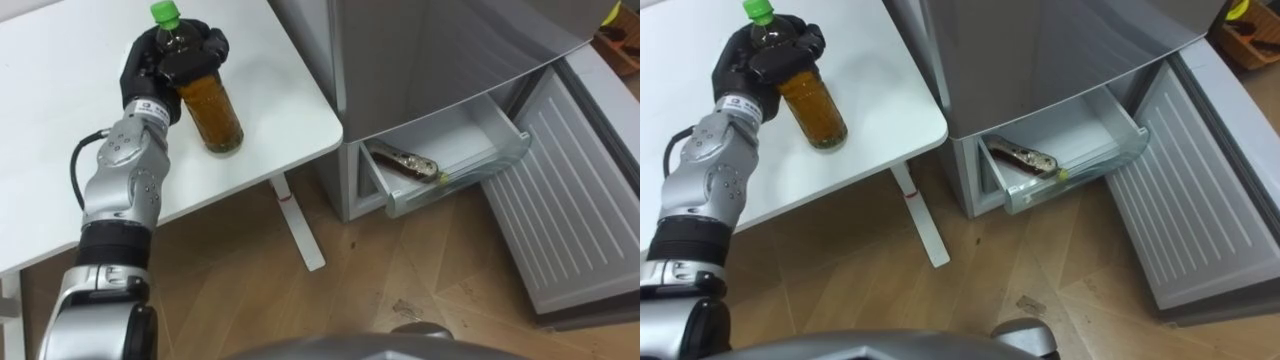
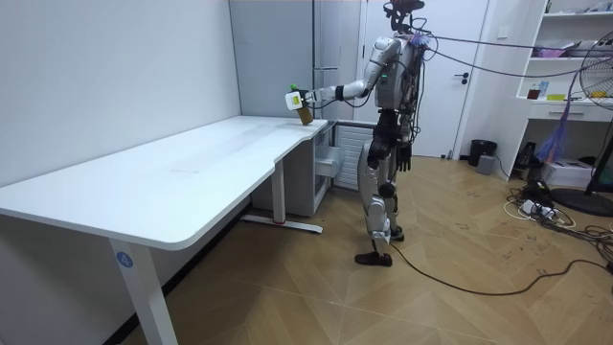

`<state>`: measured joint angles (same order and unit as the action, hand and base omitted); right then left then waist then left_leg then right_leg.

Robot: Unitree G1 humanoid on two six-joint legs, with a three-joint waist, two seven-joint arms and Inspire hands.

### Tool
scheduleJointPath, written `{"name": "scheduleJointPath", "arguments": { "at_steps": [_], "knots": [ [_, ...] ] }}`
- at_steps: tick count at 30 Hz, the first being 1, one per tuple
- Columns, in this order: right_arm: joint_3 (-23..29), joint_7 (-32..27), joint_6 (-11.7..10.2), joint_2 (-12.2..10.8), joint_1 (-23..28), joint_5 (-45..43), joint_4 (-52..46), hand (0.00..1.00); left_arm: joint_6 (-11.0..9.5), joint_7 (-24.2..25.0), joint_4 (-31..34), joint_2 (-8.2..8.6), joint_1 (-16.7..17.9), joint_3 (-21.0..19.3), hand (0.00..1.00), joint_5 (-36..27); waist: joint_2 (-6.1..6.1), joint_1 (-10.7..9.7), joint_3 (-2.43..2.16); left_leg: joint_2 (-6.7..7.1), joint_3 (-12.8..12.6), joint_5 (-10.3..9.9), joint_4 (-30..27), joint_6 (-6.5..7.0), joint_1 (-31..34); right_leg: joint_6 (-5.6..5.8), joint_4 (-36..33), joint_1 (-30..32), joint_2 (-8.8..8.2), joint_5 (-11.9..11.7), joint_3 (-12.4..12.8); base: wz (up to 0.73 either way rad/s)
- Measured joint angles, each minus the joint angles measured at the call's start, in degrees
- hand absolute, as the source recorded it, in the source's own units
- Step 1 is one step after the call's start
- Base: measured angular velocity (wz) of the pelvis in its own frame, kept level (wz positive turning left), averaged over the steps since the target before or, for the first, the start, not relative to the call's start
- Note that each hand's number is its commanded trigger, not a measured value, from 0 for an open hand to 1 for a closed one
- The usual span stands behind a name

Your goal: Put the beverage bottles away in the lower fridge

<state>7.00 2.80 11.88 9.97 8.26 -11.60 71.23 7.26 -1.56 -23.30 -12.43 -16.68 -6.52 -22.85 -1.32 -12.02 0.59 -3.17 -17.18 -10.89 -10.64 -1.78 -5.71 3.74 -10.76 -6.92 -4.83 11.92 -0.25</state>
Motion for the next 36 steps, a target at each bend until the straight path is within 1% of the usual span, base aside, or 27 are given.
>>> {"name": "scheduleJointPath", "arguments": {
  "at_steps": [2,5,6,8,10,12,15,16,17,18,19,21,23,24,26,29,31,33,36],
  "knots": [
    [0.0,0.3,0.0,0.0,-0.2,0.0,0.0,0.0,0.0,0.0,0.4,0.0,0.0,0.0,1.0,0.0,0.23,0.1,0.09,0.0,0.1,0.0,-0.1,0.0,0.0,0.0,0.0,0.2,0.0,0.0,0.0,0.0],
    [-0.1,0.7,0.0,0.0,-0.3,0.3,-0.2,0.0,0.0,0.0,0.9,0.01,0.0,0.4,1.0,-0.1,0.34,0.9,-0.01,0.0,0.2,0.0,-0.1,0.0,0.2,0.0,0.1,0.1,-0.04,0.0,-0.5,0.02],
    [-0.1,0.5,0.1,-0.1,-0.4,0.3,-0.2,0.0,0.1,0.0,1.3,0.01,0.0,0.7,1.0,-0.1,0.33,1.2,-0.06,0.0,0.5,0.0,-0.2,0.0,0.5,0.0,0.1,0.0,-0.08,0.0,-1.1,0.09],
    [-0.2,0.3,0.2,-0.3,-0.6,0.3,-0.2,0.0,1.0,0.0,2.6,0.02,0.0,1.0,1.0,-0.1,0.37,1.5,-0.12,0.0,0.9,0.0,-0.6,0.01,1.1,-0.01,0.0,0.1,-0.09,0.0,-1.7,0.17],
    [-0.3,0.0,0.2,-0.3,-0.8,0.3,-0.1,0.0,1.5,-0.1,3.8,0.06,0.2,1.2,1.0,0.0,0.4,1.9,-0.14,0.0,1.6,0.0,-0.8,0.01,1.2,-0.01,0.0,0.2,-0.1,0.0,-2.3,0.17],
    [-0.8,-0.4,0.2,-0.2,-1.1,0.1,-0.1,0.0,1.6,-0.2,5.3,0.41,0.5,1.2,1.0,0.0,0.45,2.8,-0.59,-0.02,2.2,0.0,-0.8,0.0,1.2,-0.01,0.0,0.1,-0.1,0.0,-3.3,0.09],
    [-0.8,-0.7,0.2,-0.2,-1.5,0.1,-0.2,0.0,1.6,-0.4,8.6,0.48,1.4,1.3,1.0,-0.1,0.58,3.1,-0.89,0.0,2.9,0.0,-0.9,-0.01,1.2,-0.01,0.0,-0.3,-0.13,0.0,-4.3,0.1],
    [-0.9,-0.8,0.2,-0.2,-1.5,0.2,-0.2,0.0,1.6,-0.4,9.2,0.48,1.5,1.3,1.0,-0.1,0.6,3.4,-0.91,0.0,3.1,0.0,-0.9,-0.01,1.2,-0.01,0.0,-0.4,-0.14,0.0,-4.6,0.08],
    [-1.3,-0.8,0.2,-0.2,-1.8,0.2,-0.3,0.0,1.6,-0.5,10.4,0.5,1.8,1.3,1.0,-0.1,0.64,4.1,-0.98,-0.01,3.2,0.0,-1.0,-0.01,1.2,-0.01,0.0,-0.5,-0.13,0.0,-4.7,0.03],
    [-1.3,-0.8,0.2,-0.2,-2.2,0.7,-0.3,0.0,1.6,-0.9,13.1,0.55,3.1,1.3,1.0,0.0,0.62,4.4,-1.01,-0.01,3.3,0.0,-1.0,-0.01,1.2,-0.02,0.1,-0.6,-0.14,0.0,-5.0,0.0],
    [-1.3,-0.8,0.2,-0.2,-2.3,1.1,-0.2,0.0,1.6,-1.0,14.8,0.55,4.1,1.3,1.0,0.0,0.61,4.4,-1.02,-0.01,3.4,0.0,-1.0,-0.01,1.2,-0.02,0.1,-0.6,-0.17,0.0,-5.2,0.09],
    [-1.2,-0.9,0.2,-0.4,-2.6,2.6,-0.1,0.0,1.7,-1.2,20.7,0.6,7.8,1.3,1.0,0.0,0.59,4.7,-1.03,0.02,4.2,0.0,-1.1,-0.02,1.2,-0.02,0.2,-1.1,-0.2,0.0,-6.4,0.17],
    [-1.2,-1.0,0.1,-0.4,-2.6,3.1,0.0,0.0,1.7,-1.1,23.6,0.6,9.9,1.3,1.0,0.0,0.59,4.7,-1.03,0.09,5.3,0.1,-1.2,-0.07,1.3,-0.02,0.2,-1.5,-0.22,0.0,-7.4,0.25],
    [-1.3,-1.3,0.1,-0.4,-2.6,3.4,0.1,0.0,1.7,-1.1,24.6,0.61,10.7,1.3,1.0,-0.1,0.56,5.1,-1.01,0.1,5.8,0.1,-1.3,-0.13,1.4,-0.02,0.2,-1.8,-0.21,0.0,-7.9,0.24],
    [-1.3,-1.7,-0.1,-0.4,-2.6,3.4,0.8,0.0,1.7,-0.9,24.7,0.69,10.9,1.3,1.0,-0.1,0.51,6.1,-0.97,0.1,6.4,0.2,-1.5,-0.19,1.4,-0.02,0.4,-2.2,-0.15,0.0,-8.4,0.18],
    [-1.5,-2.9,-0.8,-0.4,-2.6,3.3,1.7,0.0,1.7,-0.9,25.0,0.68,11.0,1.2,1.0,-0.1,0.37,6.6,-0.88,0.23,7.2,0.3,-2.1,-0.2,2.6,-0.02,1.0,-2.3,-0.16,0.0,-9.3,0.2],
    [-1.8,-3.2,-1.0,-0.4,-2.6,3.4,1.8,0.0,1.7,-0.9,25.3,0.69,11.2,1.2,1.0,-0.1,0.38,7.0,-0.85,0.44,8.1,0.6,-2.1,-0.14,3.1,-0.02,1.0,-2.3,-0.2,0.0,-9.4,0.2],
    [-2.2,-3.4,-1.4,-0.5,-2.7,3.4,1.6,0.0,1.7,-1.0,27.8,0.83,12.5,1.3,1.0,1.0,0.46,7.5,-0.74,0.46,8.2,0.6,-2.1,-0.15,3.4,-0.02,1.2,-2.1,-0.2,0.0,-9.4,0.07],
    [-3.2,-3.5,-1.4,-0.5,-2.7,3.4,1.1,0.0,1.7,-1.1,31.3,0.83,13.4,1.2,1.0,1.3,0.5,8.0,-0.71,0.52,8.5,0.6,-2.3,-0.14,4.0,-0.02,1.2,-2.0,-0.25,0.0,-9.6,0.05]
  ]
}}
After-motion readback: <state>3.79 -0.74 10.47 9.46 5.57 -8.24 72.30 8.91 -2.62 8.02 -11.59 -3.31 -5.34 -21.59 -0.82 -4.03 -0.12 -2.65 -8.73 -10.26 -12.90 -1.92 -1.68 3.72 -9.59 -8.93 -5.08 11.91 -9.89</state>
